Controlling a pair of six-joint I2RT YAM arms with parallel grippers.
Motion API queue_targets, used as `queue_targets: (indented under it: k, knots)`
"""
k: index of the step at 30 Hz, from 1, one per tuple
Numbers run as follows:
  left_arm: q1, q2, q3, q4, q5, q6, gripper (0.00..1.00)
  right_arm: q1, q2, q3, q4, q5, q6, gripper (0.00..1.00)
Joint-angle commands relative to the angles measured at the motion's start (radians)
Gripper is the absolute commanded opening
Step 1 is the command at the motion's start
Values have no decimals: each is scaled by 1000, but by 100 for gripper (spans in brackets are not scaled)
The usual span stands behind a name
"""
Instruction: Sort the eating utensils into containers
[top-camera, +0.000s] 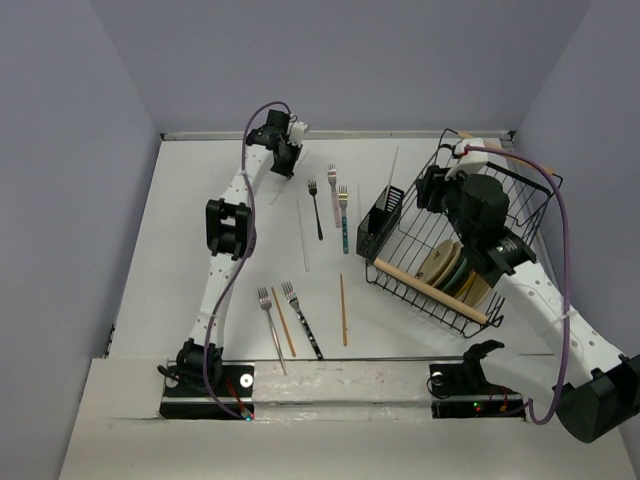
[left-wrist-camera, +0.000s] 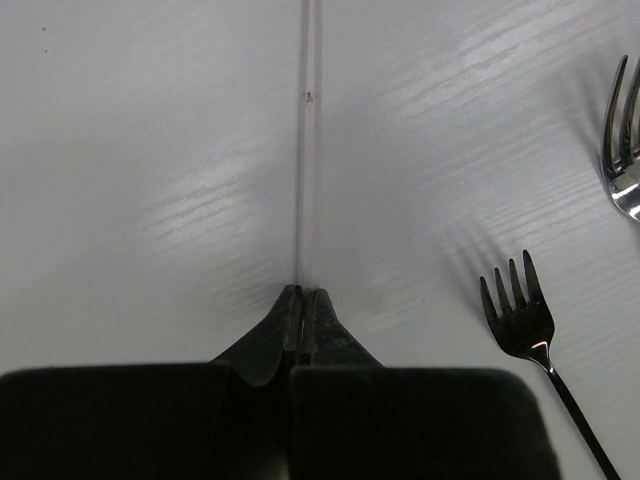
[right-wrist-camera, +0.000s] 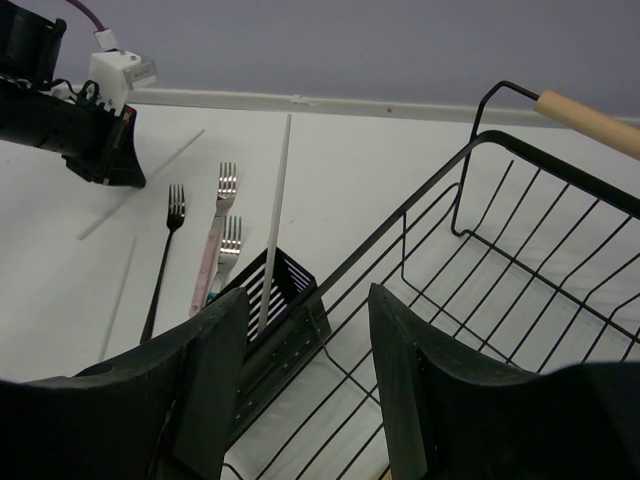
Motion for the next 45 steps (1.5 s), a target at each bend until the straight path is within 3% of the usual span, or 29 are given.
queue_targets:
  k: [1,8,13,20,24,28,29,33,45]
  knots:
    - [39,-67,-29,-67,84,-19,0,-6,-42,19,-7,-11,-1,57]
    - [70,-275,-18,-66,193,-17,0,-6,-71,62,-50,-86,6,57]
    - [74,-417,-32,-107,212,5,0,-6,-63,130,-71,-227,22,56]
    - [71,-682,-83,-146,235,13,0,5,74,314,-102,-424,85,52]
    - [45,-840,-133,-138,258,13,0,72,137,423,-79,-470,118,61]
    - [7,-975,-205,-123,265,10,0,149,187,492,22,-537,184,73]
    - [-4,-1021,-237,-118,271,7,0,171,208,506,85,-583,230,83]
    - [-31,-1113,-308,-100,290,9,0,212,275,541,246,-643,305,91]
    - [-120,-1350,-638,54,290,1,0,281,453,639,470,-563,433,85]
